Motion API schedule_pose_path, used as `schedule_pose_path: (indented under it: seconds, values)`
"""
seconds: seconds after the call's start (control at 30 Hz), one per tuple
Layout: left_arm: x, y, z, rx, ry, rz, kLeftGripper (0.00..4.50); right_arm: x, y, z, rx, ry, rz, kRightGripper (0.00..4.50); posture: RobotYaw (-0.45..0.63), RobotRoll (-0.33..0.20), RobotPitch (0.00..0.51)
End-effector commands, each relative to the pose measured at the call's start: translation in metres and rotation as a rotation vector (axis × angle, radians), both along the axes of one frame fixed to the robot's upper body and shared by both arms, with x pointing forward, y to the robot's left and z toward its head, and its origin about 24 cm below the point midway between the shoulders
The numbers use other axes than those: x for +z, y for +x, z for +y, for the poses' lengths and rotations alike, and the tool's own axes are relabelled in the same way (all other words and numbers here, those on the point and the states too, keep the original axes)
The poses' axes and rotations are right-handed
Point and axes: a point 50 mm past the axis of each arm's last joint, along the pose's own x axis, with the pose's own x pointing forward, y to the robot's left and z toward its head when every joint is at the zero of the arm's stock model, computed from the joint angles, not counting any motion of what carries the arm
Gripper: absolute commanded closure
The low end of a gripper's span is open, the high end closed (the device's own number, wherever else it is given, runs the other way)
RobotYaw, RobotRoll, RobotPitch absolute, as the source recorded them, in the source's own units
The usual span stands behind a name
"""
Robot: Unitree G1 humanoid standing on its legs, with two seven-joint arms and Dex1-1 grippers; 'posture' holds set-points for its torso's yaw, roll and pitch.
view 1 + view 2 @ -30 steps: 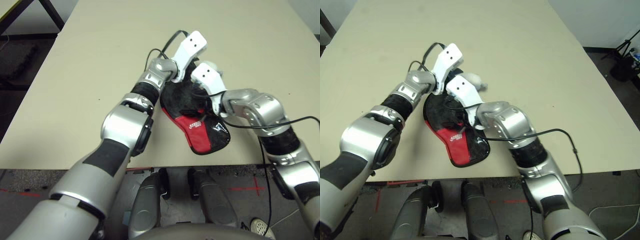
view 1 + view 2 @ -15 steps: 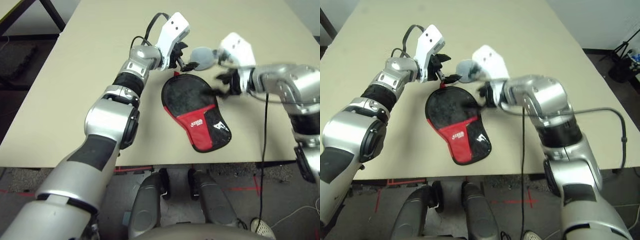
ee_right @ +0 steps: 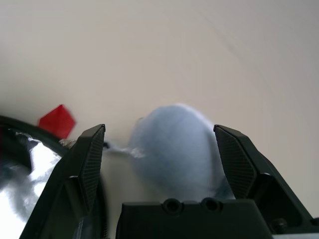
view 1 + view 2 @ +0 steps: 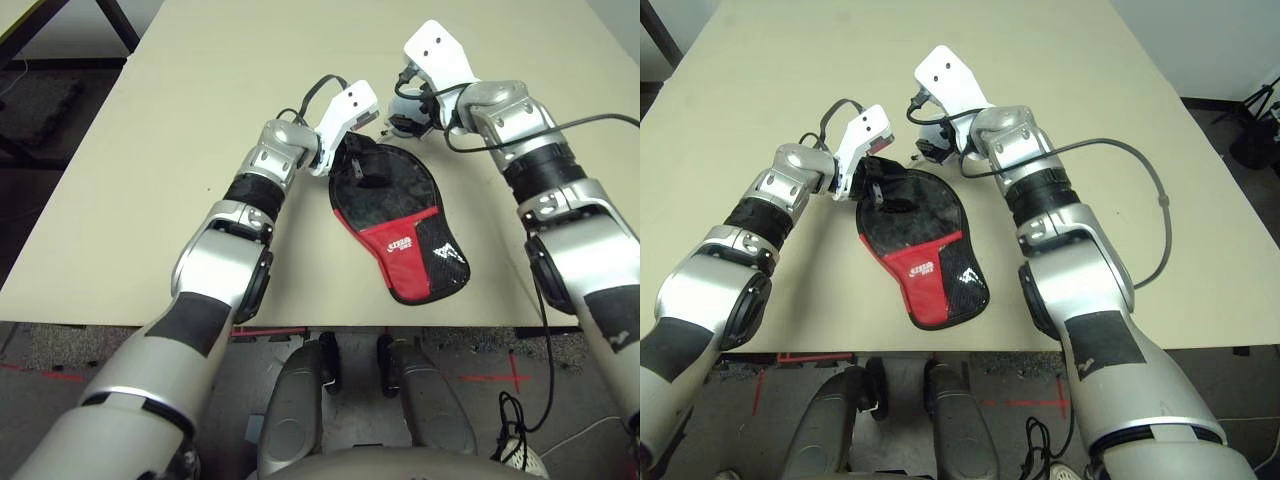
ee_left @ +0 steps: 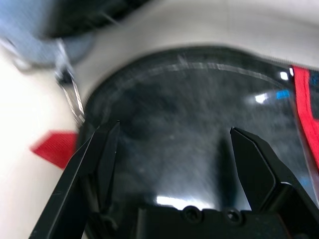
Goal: Store the ping-pong paddle in its case and zip it.
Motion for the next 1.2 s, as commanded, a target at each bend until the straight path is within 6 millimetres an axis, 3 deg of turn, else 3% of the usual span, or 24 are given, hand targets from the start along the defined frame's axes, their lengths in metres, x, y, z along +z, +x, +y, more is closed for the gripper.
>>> schedule_pose_path:
  seconds: [0.03,0.6,0.8,1.07,1.2]
  values:
    - [-0.007,-0.004,-0.005,-0.006,0.009,0.024,0.01,-0.004,0.004,-0.001,-0.022,-0.058,-0.022,0.0,-0.06,0.0,0.185]
    - [-0.013,-0.015,-0.017,-0.022,0.0,0.053,0.01,-0.033,0.008,-0.008,-0.132,-0.178,-0.048,0.0,-0.04,0.0,0.21]
    - [-0.018,-0.018,-0.019,-0.022,-0.005,0.066,0.0,-0.036,0.01,-0.006,-0.162,-0.208,-0.133,1.81,-0.03,0.0,0.23]
    - [-0.023,-0.02,-0.023,-0.016,-0.007,0.089,0.0,-0.044,0.009,-0.009,-0.169,-0.257,-0.118,4.38,-0.04,0.0,0.248]
    - [-0.025,-0.019,-0.024,0.004,0.001,0.097,0.0,-0.042,0.009,-0.014,-0.167,-0.279,-0.094,4.48,-0.05,0.0,0.249]
